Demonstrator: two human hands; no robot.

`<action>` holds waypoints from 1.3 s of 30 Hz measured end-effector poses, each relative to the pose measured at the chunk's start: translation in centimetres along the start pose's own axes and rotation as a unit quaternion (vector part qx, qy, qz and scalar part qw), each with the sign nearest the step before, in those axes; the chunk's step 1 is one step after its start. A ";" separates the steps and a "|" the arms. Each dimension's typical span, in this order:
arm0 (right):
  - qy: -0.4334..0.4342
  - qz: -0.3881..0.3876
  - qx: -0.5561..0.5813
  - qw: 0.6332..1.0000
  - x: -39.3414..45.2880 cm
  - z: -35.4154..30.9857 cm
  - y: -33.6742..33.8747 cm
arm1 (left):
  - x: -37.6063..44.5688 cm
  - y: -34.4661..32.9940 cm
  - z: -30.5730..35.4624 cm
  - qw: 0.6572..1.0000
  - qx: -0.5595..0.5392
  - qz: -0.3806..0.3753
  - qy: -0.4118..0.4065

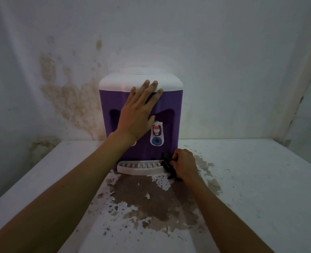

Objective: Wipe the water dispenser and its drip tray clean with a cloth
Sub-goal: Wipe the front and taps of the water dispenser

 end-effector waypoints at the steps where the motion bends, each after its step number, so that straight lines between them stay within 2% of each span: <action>1: -0.011 0.014 0.030 0.999 0.1 -0.1 0.8 | -0.1 -0.1 0.1 1.000 0.010 -0.014 0.000; 3: -0.011 0.062 0.102 0.993 0.1 -1.1 3.1 | -0.6 -0.2 0.2 0.999 0.026 -0.036 0.004; 6: 0.055 0.130 0.159 0.977 -0.5 -3.7 6.4 | -1.6 0.2 0.5 0.999 0.017 -0.028 0.007; 9: 0.129 0.157 0.096 0.974 -1.1 -5.4 6.7 | -3.0 0.7 1.2 0.999 -0.011 0.028 0.010; 11: 0.153 0.135 0.017 0.979 -1.1 -5.1 5.0 | -4.2 0.8 2.0 0.998 -0.028 0.063 0.008; 13: 0.146 0.093 -0.025 0.985 -1.0 -4.4 3.2 | -5.4 0.3 2.7 0.996 -0.061 0.063 0.017; 15: 0.120 0.067 -0.025 0.990 -0.7 -4.1 2.8 | -6.5 -1.0 3.0 0.991 -0.120 0.027 0.059; 17: 0.094 0.067 0.001 0.993 -0.2 -4.2 3.3 | -7.6 -2.8 2.4 0.971 -0.198 -0.005 0.132; 20: 0.079 0.095 0.074 0.990 0.0 -5.1 5.4 | -8.7 -4.9 1.0 0.925 -0.293 0.000 0.241; 22: 0.101 0.134 0.116 0.979 -0.4 -6.2 7.2 | -8.4 -5.6 0.5 0.908 -0.318 0.008 0.273; 26: 0.185 0.211 0.138 0.950 -1.0 -8.9 10.3 | -6.1 -5.9 0.3 0.929 -0.282 -0.003 0.238; 30: 0.293 0.251 -0.016 0.922 -0.8 -11.3 10.0 | -5.0 -6.4 0.4 0.941 -0.276 -0.017 0.193; 34: 0.360 0.312 -0.166 0.863 -0.8 -12.0 8.8 | -5.2 -6.6 0.2 0.945 -0.276 -0.019 0.173; 36: 0.348 0.325 -0.186 0.860 -1.0 -12.1 8.2 | -5.3 -6.7 0.2 0.950 -0.264 -0.032 0.162; 39: 0.323 0.288 -0.177 0.884 -1.4 -11.0 6.9 | -5.4 -6.4 0.3 0.955 -0.247 -0.062 0.151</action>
Point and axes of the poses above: each hand's wrist, its own x-axis towards the middle knuckle, its own y-axis out of the back of the hand, z = x × y, the point moved 9 cm from there along x, towards the middle knuckle, and after that the axes turned 13 degrees about -y, right-handed, at the moved point
